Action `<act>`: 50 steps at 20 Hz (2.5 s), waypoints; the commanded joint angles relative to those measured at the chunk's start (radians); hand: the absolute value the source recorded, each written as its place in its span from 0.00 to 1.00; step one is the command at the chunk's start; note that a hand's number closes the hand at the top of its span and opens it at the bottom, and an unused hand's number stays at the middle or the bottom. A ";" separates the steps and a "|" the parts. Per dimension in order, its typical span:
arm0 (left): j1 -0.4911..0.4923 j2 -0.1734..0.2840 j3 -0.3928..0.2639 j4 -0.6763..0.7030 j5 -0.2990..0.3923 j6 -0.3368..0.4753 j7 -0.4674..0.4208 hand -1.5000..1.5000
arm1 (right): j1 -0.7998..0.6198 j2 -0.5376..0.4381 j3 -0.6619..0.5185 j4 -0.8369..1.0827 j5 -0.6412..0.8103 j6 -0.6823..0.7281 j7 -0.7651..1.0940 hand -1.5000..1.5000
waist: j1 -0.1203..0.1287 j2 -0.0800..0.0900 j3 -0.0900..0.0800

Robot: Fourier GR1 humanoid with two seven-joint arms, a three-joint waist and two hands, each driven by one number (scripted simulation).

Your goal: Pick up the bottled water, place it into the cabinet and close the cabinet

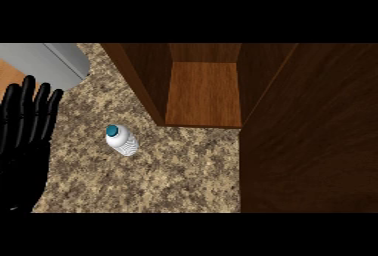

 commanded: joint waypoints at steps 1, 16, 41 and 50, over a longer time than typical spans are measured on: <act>-0.001 0.039 0.050 -0.040 -0.010 0.020 0.091 0.00 | -0.027 0.024 0.029 0.094 0.021 0.001 -0.042 0.00 | -0.031 -0.042 -0.021; 0.136 -0.059 0.018 -0.162 0.001 0.192 0.250 0.00 | 0.200 -0.006 0.221 -0.346 -0.080 0.124 0.214 0.00 | -0.042 -0.044 -0.022; 0.154 -0.038 0.052 0.022 -0.024 0.201 0.241 0.00 | 0.135 0.060 0.476 -0.449 0.148 -0.019 0.418 0.00 | -0.043 -0.044 -0.023; 0.163 -0.074 0.007 0.288 -0.062 0.247 0.064 0.00 | 0.186 -0.001 0.447 -0.504 0.091 -0.017 0.392 0.00 | -0.049 -0.044 -0.022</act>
